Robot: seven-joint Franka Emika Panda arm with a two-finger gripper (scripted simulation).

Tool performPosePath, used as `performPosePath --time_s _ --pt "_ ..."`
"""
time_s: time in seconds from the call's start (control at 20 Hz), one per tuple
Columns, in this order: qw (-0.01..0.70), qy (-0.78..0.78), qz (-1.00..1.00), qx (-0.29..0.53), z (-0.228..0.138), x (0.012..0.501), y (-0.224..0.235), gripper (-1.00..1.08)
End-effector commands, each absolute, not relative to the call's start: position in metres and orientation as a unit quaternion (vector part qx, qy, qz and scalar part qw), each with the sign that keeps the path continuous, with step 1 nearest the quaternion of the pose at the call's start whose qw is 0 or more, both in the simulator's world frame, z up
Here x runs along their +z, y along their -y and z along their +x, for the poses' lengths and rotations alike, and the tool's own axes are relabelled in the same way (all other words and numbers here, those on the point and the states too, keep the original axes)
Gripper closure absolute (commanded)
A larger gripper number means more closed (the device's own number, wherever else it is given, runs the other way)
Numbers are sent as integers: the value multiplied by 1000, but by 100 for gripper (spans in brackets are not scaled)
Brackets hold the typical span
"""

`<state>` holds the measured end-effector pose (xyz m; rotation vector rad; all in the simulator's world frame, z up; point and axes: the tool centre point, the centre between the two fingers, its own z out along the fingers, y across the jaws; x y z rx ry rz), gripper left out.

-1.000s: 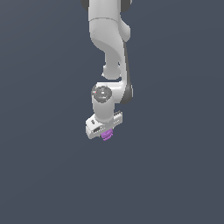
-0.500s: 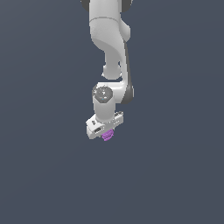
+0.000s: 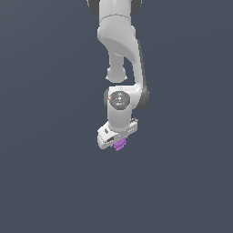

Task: Pick up the object and move it to a goal position.

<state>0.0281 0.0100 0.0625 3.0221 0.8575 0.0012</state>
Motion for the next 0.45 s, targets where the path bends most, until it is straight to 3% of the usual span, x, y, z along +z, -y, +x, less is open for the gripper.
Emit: performPosePath --time_s 0.0,0.4 --pt "0 -273 962 0 36 67 -20 108" --pt "0 -273 962 0 46 73 -32 108"
